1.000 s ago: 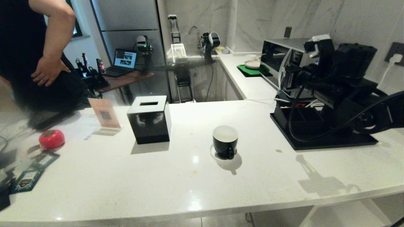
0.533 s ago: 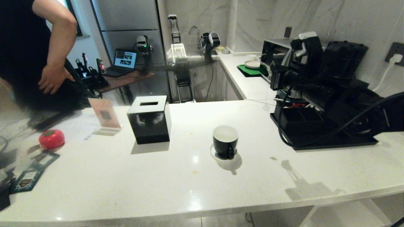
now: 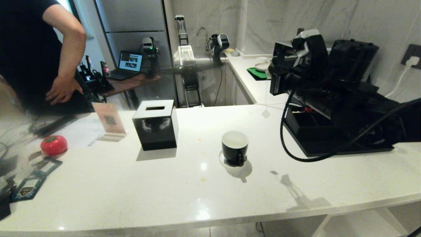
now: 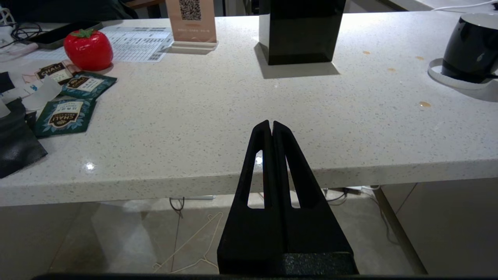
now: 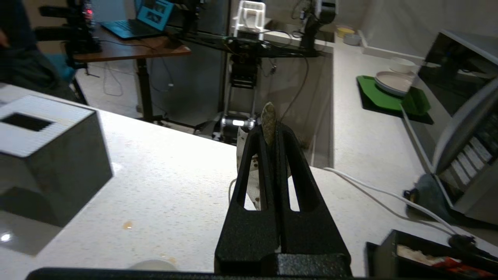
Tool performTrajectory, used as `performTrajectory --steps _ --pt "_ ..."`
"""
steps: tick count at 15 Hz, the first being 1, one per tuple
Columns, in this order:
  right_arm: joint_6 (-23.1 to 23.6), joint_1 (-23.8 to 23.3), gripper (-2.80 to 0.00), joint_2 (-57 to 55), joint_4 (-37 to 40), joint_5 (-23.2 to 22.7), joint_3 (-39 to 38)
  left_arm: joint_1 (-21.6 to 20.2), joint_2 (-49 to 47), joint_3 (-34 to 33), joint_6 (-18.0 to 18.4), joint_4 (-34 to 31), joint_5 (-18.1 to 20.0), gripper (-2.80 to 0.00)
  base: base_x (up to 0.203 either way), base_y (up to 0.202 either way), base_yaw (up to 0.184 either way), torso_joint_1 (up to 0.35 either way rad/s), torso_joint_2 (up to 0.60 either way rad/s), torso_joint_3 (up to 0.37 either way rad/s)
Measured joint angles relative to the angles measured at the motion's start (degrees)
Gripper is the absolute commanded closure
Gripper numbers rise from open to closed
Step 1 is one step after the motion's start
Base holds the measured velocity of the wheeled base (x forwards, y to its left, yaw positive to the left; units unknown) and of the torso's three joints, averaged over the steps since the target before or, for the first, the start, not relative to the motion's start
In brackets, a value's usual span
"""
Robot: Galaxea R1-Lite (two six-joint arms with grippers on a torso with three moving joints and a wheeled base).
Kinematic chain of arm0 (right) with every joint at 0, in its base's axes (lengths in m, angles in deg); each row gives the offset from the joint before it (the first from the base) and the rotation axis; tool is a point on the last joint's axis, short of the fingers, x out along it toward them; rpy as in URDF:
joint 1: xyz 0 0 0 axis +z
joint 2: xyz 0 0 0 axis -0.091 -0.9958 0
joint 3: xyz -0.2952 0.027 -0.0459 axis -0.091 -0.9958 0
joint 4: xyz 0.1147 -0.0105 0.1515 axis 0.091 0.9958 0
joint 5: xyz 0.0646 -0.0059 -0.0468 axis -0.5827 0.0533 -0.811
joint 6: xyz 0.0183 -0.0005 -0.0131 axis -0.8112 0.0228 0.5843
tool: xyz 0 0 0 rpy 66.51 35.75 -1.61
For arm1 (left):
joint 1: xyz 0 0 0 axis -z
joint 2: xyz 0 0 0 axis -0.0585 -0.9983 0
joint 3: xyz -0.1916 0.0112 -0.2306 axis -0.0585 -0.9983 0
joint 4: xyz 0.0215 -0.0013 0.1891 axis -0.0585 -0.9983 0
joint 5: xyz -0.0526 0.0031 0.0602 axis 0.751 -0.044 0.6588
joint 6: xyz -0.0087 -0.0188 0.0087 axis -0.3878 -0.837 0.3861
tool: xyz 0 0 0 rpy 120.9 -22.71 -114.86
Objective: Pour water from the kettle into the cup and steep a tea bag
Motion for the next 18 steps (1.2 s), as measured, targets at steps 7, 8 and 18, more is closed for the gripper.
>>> performTrajectory --steps 7,8,18 --pt "0.18 5.45 0.00 1.01 -0.02 0.26 -1.58 0.00 0.00 0.00 0.01 0.00 0.00 0.00 0.000 0.000 0.000 0.000 0.00 0.000" --pt "0.20 6.05 0.00 1.07 0.00 0.26 -1.61 -0.02 0.00 0.00 0.01 0.00 0.01 0.00 0.000 0.000 0.000 0.000 0.00 0.000" --pt "0.13 8.81 0.00 1.75 -2.54 0.26 -4.34 -0.02 0.00 0.00 0.01 0.00 0.00 0.00 0.000 0.000 0.000 0.000 0.00 0.000"
